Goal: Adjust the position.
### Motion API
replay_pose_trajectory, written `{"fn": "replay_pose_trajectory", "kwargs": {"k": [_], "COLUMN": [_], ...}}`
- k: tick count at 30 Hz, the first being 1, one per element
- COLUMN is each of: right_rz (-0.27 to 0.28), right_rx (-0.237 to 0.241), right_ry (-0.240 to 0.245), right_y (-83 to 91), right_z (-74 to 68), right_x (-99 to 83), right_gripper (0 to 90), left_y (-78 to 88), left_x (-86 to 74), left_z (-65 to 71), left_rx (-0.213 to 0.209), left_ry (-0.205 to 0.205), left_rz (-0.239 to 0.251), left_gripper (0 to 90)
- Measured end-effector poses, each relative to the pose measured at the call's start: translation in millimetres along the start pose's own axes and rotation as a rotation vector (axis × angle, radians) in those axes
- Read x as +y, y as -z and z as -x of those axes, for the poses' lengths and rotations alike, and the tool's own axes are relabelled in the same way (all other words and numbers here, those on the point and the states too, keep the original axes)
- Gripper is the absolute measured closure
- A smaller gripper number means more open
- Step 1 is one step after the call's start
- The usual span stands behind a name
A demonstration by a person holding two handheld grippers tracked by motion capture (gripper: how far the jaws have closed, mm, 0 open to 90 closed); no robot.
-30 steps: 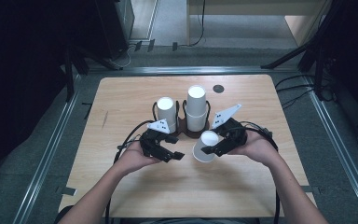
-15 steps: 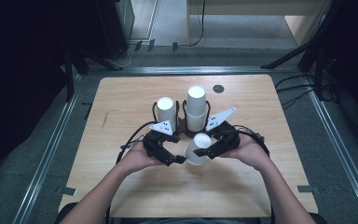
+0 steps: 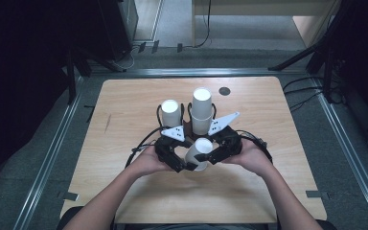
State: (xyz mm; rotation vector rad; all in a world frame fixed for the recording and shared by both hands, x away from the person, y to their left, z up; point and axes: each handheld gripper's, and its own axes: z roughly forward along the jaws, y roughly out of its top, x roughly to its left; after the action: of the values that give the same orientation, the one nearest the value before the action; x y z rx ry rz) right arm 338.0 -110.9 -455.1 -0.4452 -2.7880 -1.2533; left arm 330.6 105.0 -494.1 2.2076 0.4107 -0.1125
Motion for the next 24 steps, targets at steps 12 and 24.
{"fn": "replay_pose_trajectory", "kwargs": {"k": [12,24], "right_rz": [0.083,0.055], "right_rx": [0.057,0.068], "right_ry": [-0.016,-0.059], "right_y": [6.3,7.4], "right_z": [-3.7,0.4], "right_x": [7.0,5.5], "right_gripper": [32.8,28.9], "left_y": [0.6,4.0], "left_x": [1.1,4.1], "left_z": [4.9,5.2], "left_rx": [-0.010,-0.001], "left_ry": [-0.038,-0.041], "left_rz": [0.046,0.002], "left_gripper": [16.4,29.5]}}
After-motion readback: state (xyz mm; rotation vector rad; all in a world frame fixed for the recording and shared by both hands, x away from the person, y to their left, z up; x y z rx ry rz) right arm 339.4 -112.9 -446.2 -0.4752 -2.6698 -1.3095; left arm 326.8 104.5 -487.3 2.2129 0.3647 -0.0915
